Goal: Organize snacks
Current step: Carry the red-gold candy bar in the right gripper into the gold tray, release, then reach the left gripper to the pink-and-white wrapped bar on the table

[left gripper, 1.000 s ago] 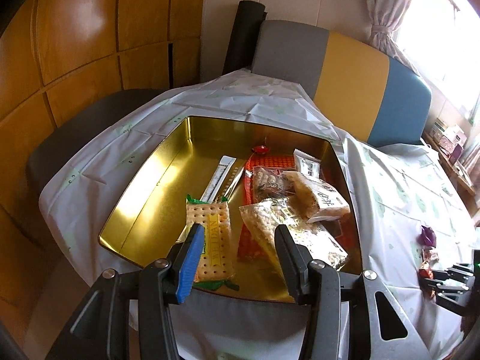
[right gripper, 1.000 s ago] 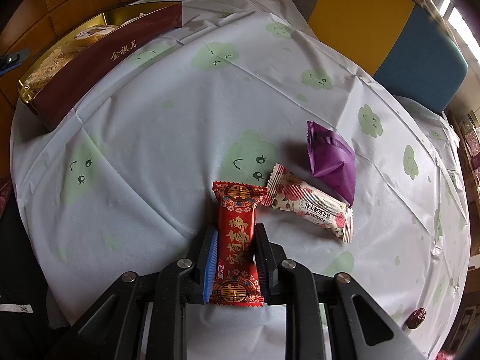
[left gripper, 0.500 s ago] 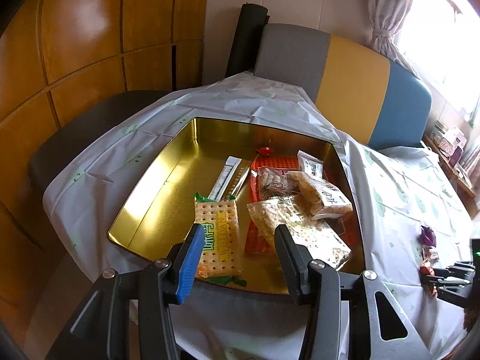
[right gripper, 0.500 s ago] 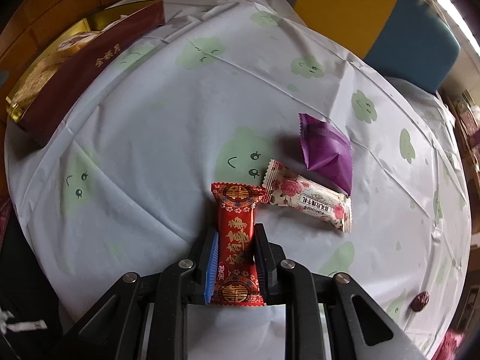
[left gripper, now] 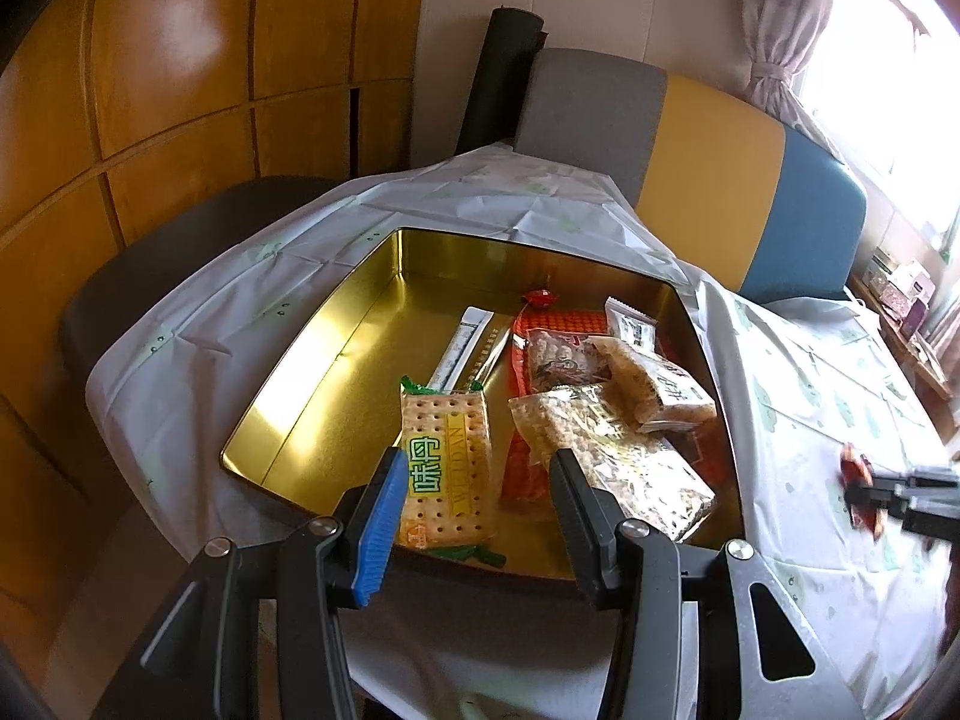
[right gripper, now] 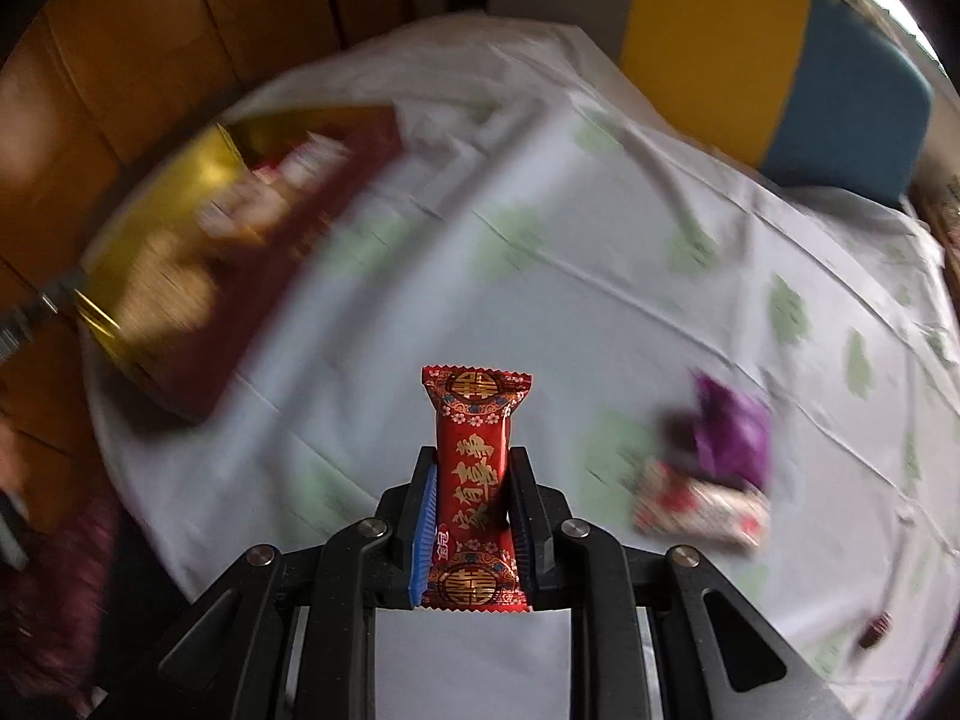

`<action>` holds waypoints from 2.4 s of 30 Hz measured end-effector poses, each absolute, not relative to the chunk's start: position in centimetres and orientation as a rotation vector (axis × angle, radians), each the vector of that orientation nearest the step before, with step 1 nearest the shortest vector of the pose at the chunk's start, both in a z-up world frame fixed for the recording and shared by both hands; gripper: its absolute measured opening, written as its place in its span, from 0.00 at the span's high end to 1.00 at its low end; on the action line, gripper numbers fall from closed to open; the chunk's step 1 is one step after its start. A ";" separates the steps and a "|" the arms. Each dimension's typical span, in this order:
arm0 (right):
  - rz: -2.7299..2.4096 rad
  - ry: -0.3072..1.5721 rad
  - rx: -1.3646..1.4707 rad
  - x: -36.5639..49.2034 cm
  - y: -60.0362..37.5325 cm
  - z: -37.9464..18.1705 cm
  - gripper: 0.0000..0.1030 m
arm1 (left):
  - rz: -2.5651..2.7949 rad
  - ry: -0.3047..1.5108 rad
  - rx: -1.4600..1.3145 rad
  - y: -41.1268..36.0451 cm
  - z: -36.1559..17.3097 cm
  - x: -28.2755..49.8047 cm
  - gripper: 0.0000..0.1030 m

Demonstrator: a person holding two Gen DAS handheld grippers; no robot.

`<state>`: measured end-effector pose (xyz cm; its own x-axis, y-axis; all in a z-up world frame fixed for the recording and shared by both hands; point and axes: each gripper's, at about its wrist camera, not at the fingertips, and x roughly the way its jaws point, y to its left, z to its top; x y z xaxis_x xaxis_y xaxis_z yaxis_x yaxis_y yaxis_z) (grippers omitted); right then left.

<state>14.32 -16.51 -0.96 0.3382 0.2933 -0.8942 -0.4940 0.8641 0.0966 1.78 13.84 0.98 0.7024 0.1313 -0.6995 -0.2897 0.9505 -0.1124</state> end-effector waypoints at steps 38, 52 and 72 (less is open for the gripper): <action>0.730 1.013 0.007 19.2 1.1 3.0 0.70 | 0.305 0.746 -0.267 15.6 0.2 1.5 0.52; 0.547 0.961 -0.080 14.2 -10.4 3.4 0.70 | 0.252 0.716 -0.208 13.1 1.5 1.1 0.52; 0.072 1.020 -0.031 14.9 -31.3 0.4 0.70 | 0.171 0.719 -0.090 7.9 2.3 1.6 0.52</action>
